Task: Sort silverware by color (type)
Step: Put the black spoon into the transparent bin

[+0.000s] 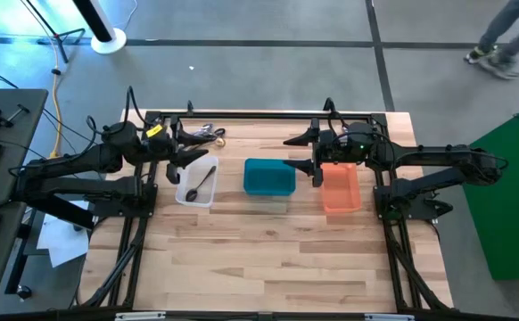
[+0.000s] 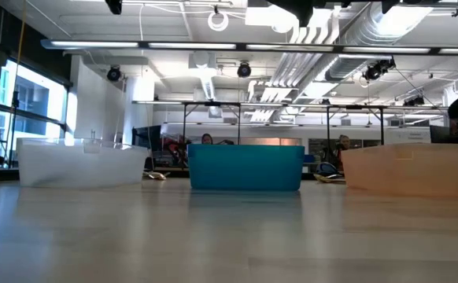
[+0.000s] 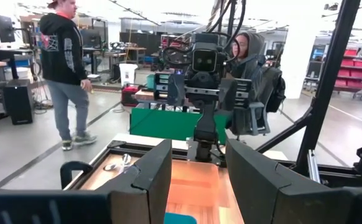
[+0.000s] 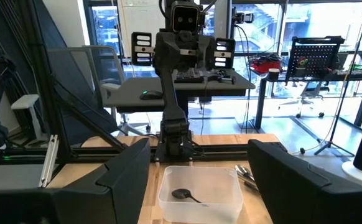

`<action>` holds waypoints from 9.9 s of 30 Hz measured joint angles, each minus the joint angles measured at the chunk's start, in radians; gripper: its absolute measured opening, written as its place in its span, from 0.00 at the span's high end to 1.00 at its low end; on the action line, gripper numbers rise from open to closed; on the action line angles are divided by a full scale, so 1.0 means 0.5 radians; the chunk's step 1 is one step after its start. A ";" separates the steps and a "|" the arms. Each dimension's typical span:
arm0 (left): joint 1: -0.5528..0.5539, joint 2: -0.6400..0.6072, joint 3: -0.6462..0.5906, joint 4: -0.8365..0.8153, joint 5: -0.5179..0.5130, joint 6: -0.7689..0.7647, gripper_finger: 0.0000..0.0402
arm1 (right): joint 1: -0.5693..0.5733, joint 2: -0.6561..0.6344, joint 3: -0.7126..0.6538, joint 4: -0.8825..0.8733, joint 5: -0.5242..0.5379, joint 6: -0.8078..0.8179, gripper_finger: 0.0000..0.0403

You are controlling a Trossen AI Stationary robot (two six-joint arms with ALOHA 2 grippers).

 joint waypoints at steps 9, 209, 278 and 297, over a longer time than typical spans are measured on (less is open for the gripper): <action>0.000 -0.001 0.000 0.000 -0.007 0.000 0.65 | 0.000 0.000 0.000 0.000 0.001 0.001 0.37; -0.001 0.001 0.000 -0.021 -0.130 -0.053 0.65 | -0.116 -0.208 -0.198 -0.248 0.136 0.568 1.00; -0.015 1.084 0.069 1.081 0.259 -0.269 0.65 | -0.061 0.893 0.677 -0.052 -0.356 0.402 1.00; 0.042 1.047 0.070 0.995 0.266 -0.211 0.98 | -0.081 0.869 0.676 -0.063 -0.355 0.350 1.00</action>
